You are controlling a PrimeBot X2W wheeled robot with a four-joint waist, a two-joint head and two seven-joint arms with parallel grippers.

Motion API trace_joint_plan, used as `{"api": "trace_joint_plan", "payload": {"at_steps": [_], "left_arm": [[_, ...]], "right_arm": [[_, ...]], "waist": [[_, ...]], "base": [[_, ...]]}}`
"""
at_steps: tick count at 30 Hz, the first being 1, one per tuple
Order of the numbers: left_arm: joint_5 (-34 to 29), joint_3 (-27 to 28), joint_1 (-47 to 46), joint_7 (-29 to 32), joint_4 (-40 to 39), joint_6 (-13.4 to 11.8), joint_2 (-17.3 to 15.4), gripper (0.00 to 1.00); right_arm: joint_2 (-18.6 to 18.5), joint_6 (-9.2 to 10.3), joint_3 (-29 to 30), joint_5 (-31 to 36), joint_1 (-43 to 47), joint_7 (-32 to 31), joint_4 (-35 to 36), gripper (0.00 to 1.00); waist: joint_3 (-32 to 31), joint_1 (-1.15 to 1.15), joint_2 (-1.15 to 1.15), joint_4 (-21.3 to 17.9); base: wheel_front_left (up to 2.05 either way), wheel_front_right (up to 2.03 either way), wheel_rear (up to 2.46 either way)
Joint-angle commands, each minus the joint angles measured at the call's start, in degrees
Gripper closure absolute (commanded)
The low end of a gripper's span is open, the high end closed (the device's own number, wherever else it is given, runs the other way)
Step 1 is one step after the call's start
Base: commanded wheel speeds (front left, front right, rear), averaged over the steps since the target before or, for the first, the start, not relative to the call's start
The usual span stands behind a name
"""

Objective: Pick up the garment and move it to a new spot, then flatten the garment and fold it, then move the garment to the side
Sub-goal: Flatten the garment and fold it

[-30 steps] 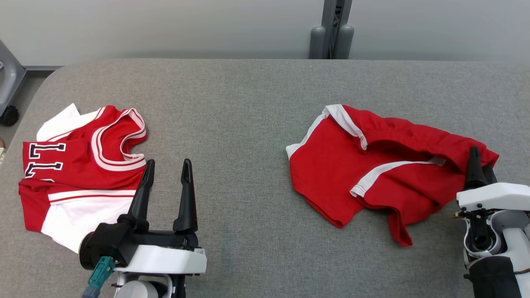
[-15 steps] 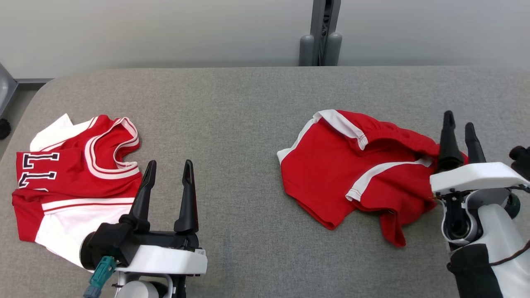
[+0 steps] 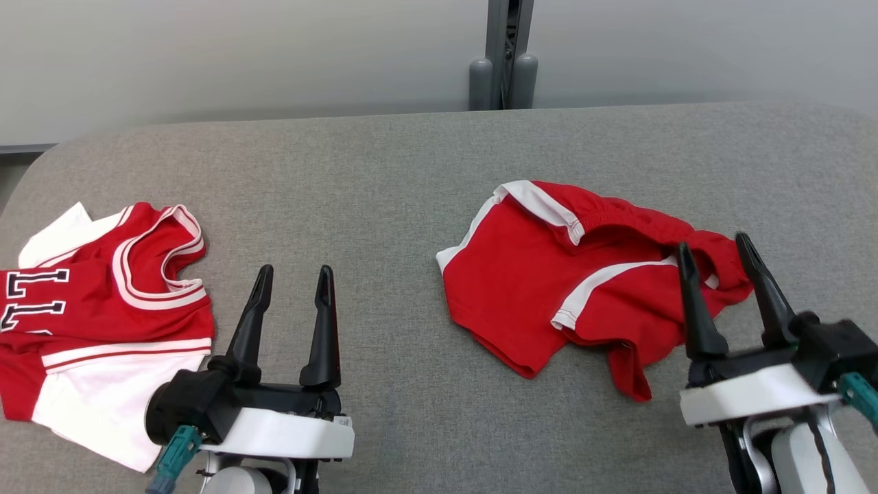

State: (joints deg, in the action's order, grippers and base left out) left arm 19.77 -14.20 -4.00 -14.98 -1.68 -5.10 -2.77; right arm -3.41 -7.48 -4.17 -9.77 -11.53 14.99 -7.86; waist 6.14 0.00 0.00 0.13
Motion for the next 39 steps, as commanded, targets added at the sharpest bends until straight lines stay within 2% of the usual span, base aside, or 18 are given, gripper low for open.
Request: {"api": "trace_joint_plan", "payload": {"at_steps": [1,3,8,17,19,23,26,31,36,37,38,39], "left_arm": [[0.3,-0.1,-0.6,-0.1,0.2,0.3,-0.2,0.0],[0.5,-0.3,-0.7,-0.1,0.5,0.3,-0.2,0.0],[0.5,-0.4,-0.6,-0.1,0.9,0.2,-0.2,0.0],[0.4,0.0,-1.3,-0.1,1.0,0.5,-0.2,0.0],[0.5,-0.6,-1.6,-0.1,1.6,1.2,-0.2,0.0],[1.5,-5.9,-3.4,-0.1,6.3,7.1,-0.2,0.0],[2.4,-10.3,-6.1,-0.1,13.1,8.8,-0.3,0.0],[6.5,-16.2,-12.5,-0.1,21.2,8.8,-0.2,0.0],[10.6,-23.0,-19.8,2.3,29.1,7.5,-0.2,0.0],[13.0,-25.1,-22.0,3.5,31.5,7.0,-0.3,0.0],[13.0,-25.1,-22.0,3.5,31.5,7.0,-0.3,0.0],[14.9,-26.9,-24.2,4.3,33.7,6.1,-0.3,0.0]], "right_arm": [[-0.1,-0.04,1.2,1.5,2.3,0.2,0.5,0.0],[0.4,-0.04,1.5,3.7,4.1,0.2,1.5,0.0],[0.4,-0.03,1.4,4.5,6.5,0.2,2.2,0.0],[0.5,-0.03,1.4,1.8,5.0,0.2,3.2,0.0],[0.5,-0.03,2.2,1.8,5.0,0.2,3.0,0.0],[0.5,-0.03,4.6,1.9,5.6,0.2,2.0,0.0],[0.5,-0.03,6.5,1.5,5.3,0.2,0.9,0.0],[0.5,-0.03,6.5,0.7,3.7,0.2,0.2,0.0],[0.5,-0.03,5.7,-0.5,2.7,0.2,0.0,0.0],[0.5,-0.03,5.2,-0.9,2.4,0.2,0.0,0.0],[0.5,-0.03,5.2,-0.9,2.4,0.2,0.0,0.0],[0.5,-0.03,4.7,-1.3,2.1,0.2,0.0,0.0]], "waist": [[0.1,0.0,0.0,-0.3],[0.1,0.0,0.0,-0.7],[0.3,0.0,0.0,-1.7],[0.7,0.0,0.0,-4.2],[1.2,0.0,0.0,-4.8],[2.6,0.0,0.0,-6.1],[3.8,0.0,0.0,-7.5],[6.0,0.0,0.0,-10.9],[7.8,0.0,0.0,-13.8],[8.4,0.0,0.0,-14.8],[8.4,0.0,0.0,-14.8],[9.0,0.0,0.0,-15.7]], "base": [[0.0,0.0,0.0],[0.0,0.0,0.0],[0.0,0.0,0.0],[0.0,0.0,0.0],[0.0,0.0,0.0],[0.0,0.0,0.0],[0.0,0.0,0.0],[0.0,0.0,0.0],[0.0,0.0,0.0],[0.0,0.0,0.0],[0.0,0.0,0.0],[0.0,0.0,0.0]]}}
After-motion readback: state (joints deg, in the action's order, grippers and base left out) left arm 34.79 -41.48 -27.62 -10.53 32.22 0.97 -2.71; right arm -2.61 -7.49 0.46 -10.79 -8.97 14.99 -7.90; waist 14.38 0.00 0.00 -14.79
